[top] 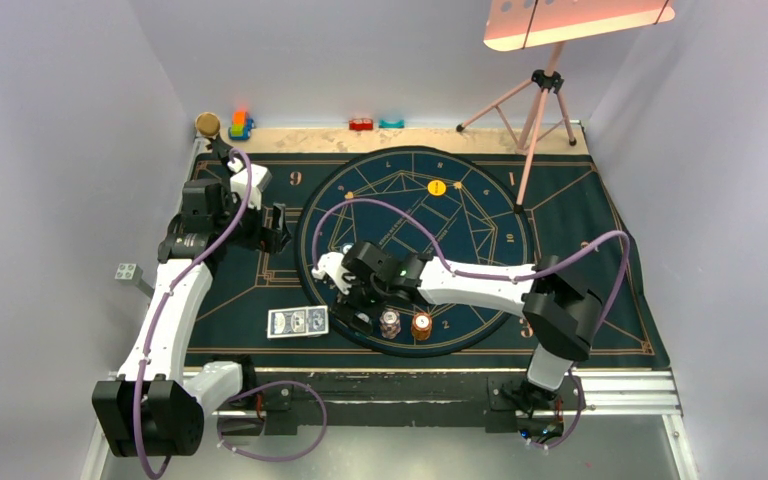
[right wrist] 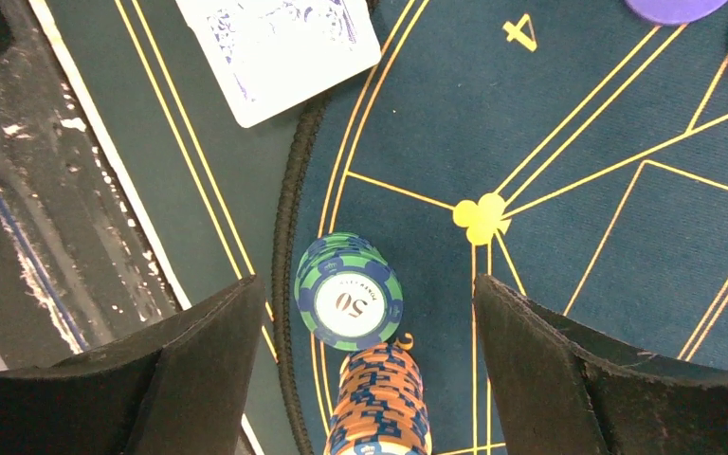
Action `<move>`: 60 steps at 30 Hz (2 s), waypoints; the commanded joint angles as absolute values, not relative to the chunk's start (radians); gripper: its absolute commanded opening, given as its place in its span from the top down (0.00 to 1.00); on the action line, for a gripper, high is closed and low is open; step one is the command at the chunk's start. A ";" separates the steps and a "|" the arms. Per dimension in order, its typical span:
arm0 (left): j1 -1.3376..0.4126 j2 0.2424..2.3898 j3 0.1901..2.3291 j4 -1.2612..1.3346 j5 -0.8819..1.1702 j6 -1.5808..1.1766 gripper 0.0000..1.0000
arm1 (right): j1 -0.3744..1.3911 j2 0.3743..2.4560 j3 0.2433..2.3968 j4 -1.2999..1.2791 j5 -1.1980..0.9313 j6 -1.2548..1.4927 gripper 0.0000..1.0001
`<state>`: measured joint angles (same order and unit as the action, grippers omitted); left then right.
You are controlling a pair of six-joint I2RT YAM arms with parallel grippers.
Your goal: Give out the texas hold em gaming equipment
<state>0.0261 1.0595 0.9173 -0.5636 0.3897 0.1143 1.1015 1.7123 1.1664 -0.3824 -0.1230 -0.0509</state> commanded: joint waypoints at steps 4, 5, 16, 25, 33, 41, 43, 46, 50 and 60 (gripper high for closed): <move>0.042 1.050 0.918 -0.547 0.384 0.092 0.00 | 1.120 1.779 1.151 -0.338 -0.093 -0.075 0.21; 0.043 1.052 0.920 -0.549 0.384 0.091 0.00 | 1.120 1.783 1.146 -0.331 -0.090 -0.076 0.22; 0.045 1.051 0.917 -0.548 0.382 0.094 0.00 | 1.120 1.764 1.135 -0.313 -0.082 -0.067 0.43; 0.044 1.049 0.916 -0.550 0.389 0.100 0.00 | 1.121 1.736 1.132 -0.333 -0.115 -0.067 0.43; 0.045 1.044 0.916 -0.552 0.393 0.103 0.00 | 1.124 1.698 1.123 -0.333 -0.107 -0.050 0.46; 0.045 1.033 0.913 -0.550 0.393 0.104 0.00 | 1.123 1.726 1.120 -0.348 -0.112 -0.054 0.39; 0.045 1.029 0.911 -0.551 0.395 0.106 0.00 | 1.124 1.729 1.121 -0.352 -0.110 -0.061 0.36; 0.044 1.026 0.911 -0.551 0.394 0.106 0.00 | 1.124 1.734 1.126 -0.355 -0.116 -0.067 0.35; 0.044 1.021 0.911 -0.548 0.392 0.107 0.00 | 1.123 1.753 1.131 -0.356 -0.120 -0.068 0.38; 0.046 1.014 0.907 -0.545 0.395 0.107 0.00 | 1.123 1.743 1.126 -0.339 -0.120 -0.064 0.57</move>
